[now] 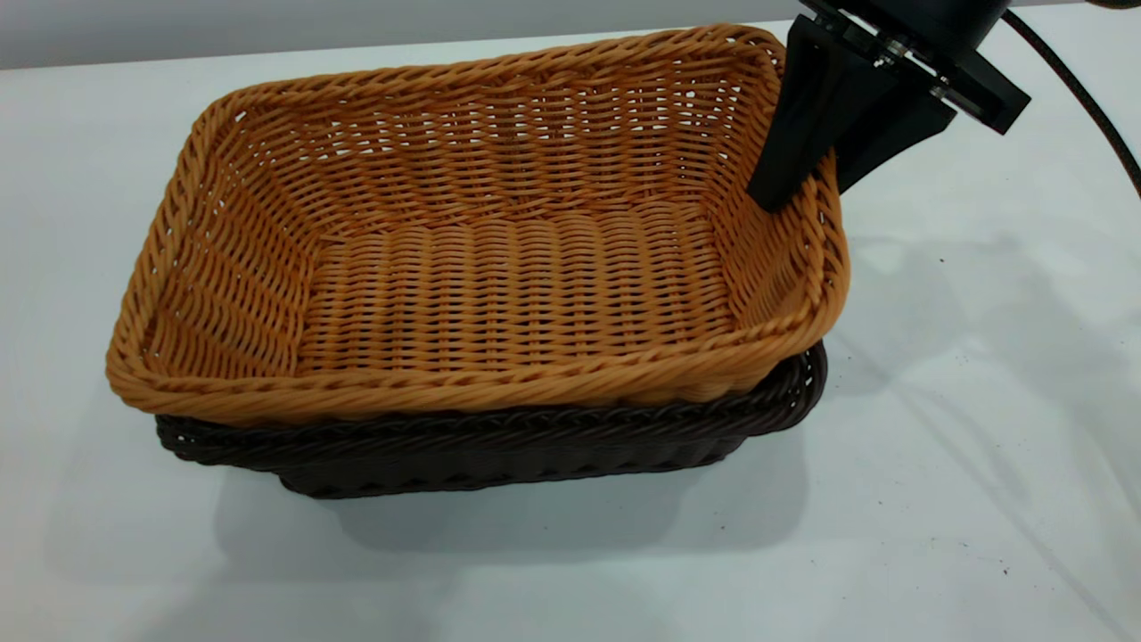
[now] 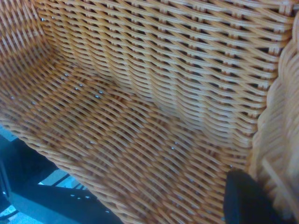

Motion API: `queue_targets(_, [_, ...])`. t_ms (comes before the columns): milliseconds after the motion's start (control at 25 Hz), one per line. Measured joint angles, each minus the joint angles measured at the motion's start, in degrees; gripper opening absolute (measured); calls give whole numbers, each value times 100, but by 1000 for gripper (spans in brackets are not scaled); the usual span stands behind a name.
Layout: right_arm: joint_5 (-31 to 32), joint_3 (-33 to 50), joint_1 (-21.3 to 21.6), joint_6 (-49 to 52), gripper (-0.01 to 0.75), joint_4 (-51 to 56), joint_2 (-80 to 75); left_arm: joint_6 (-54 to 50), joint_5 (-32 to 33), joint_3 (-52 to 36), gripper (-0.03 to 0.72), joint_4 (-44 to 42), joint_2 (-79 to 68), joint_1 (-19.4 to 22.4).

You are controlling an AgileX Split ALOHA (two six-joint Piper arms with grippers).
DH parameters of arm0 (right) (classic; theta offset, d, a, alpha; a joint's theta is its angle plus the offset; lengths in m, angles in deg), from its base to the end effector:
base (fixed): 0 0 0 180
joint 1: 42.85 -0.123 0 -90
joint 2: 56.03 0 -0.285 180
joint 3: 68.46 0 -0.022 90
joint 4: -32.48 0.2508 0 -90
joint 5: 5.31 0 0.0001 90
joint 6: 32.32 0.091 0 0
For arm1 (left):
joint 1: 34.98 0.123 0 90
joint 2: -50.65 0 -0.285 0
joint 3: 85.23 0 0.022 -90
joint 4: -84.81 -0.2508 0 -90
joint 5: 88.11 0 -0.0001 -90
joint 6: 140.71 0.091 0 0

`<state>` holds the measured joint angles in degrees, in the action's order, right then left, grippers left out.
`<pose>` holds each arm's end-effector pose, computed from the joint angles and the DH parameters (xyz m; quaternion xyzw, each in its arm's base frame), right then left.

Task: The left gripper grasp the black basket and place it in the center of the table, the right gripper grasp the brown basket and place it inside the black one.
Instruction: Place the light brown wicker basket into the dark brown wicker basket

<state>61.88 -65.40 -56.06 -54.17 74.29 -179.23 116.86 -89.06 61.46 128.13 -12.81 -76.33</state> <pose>0.3403 0.1373 0.1596 0.1117 -0.9376 -0.3178 0.0857 0.1619 -0.1412 0.3605 0.4528 0.5899 -0.0372 0.6676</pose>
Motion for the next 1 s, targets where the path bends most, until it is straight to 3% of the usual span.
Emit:
queue_targets(280, [-36, 0, 0, -235, 124, 381, 0, 0, -5, 0, 545, -5, 0, 0])
queue_targets(640, [0, 0, 0, -339, 355, 349, 0, 0, -16, 0, 545, -5, 0, 0])
queue_targets(1000, [310, 0, 0, -365, 430, 271, 174, 0, -20, 0, 545, -5, 0, 0])
